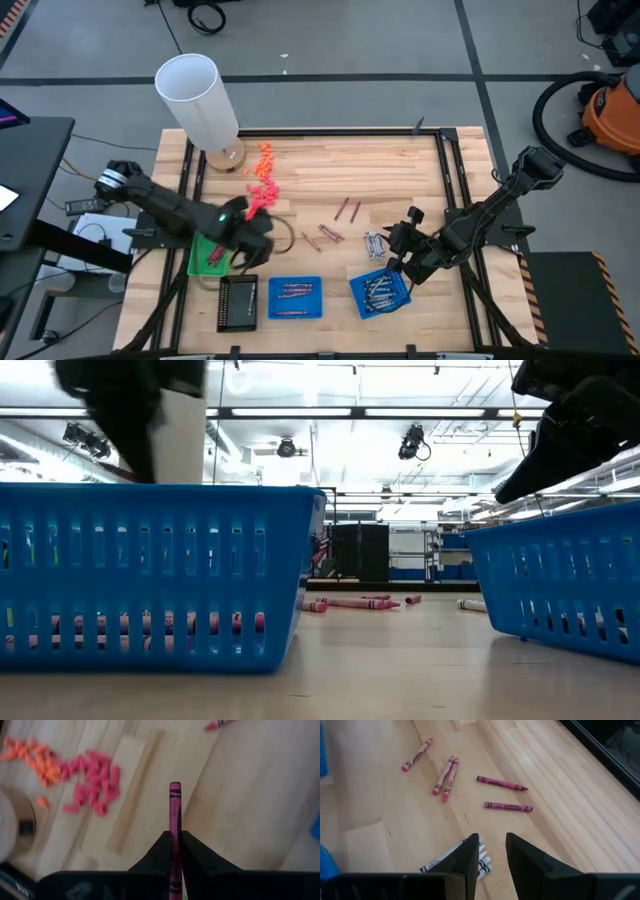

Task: Sort crayons
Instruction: Put the red crayon into the green basket, then put the pink crayon into the left blue basket

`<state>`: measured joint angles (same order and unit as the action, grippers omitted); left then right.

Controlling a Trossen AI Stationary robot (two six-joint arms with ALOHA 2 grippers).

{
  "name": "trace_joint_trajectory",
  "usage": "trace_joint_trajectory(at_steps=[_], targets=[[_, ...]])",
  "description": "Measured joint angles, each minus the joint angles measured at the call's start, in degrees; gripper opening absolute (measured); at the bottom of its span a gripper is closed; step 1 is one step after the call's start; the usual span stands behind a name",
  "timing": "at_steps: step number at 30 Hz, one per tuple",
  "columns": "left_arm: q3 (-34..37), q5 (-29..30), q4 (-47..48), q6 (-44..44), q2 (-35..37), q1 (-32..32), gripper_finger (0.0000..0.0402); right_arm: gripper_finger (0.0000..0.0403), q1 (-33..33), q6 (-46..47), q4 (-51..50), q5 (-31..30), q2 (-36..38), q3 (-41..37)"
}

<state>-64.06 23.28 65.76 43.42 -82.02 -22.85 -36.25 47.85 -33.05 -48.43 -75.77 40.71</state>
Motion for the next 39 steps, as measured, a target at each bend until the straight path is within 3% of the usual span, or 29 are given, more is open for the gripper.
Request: trace_joint_trajectory(at_steps=[12,21,27,36,39], targets=[[14.69,0.25,3.58,38.14,9.73,-20.27,0.0027,0.0108,0.00,-1.37,2.32,-0.21,-0.02,0.00],[22.54,-3.61,7.84,57.33,14.54,-29.52,0.0027,0.0108,0.00,-1.52,3.06,-0.19,-0.02,0.00],[22.99,-4.53,6.80,59.46,14.34,-30.78,0.0036,0.0108,0.76,-2.08,3.41,0.05,-0.01,0.00],[22.93,-4.57,6.83,58.82,14.30,-29.19,0.0121,0.0108,2.21,-4.87,4.36,0.13,-0.02,0.00],[21.40,-1.70,6.62,54.92,14.30,-27.71,0.0140,0.0108,2.53,-5.31,4.54,0.34,-0.02,0.00]])
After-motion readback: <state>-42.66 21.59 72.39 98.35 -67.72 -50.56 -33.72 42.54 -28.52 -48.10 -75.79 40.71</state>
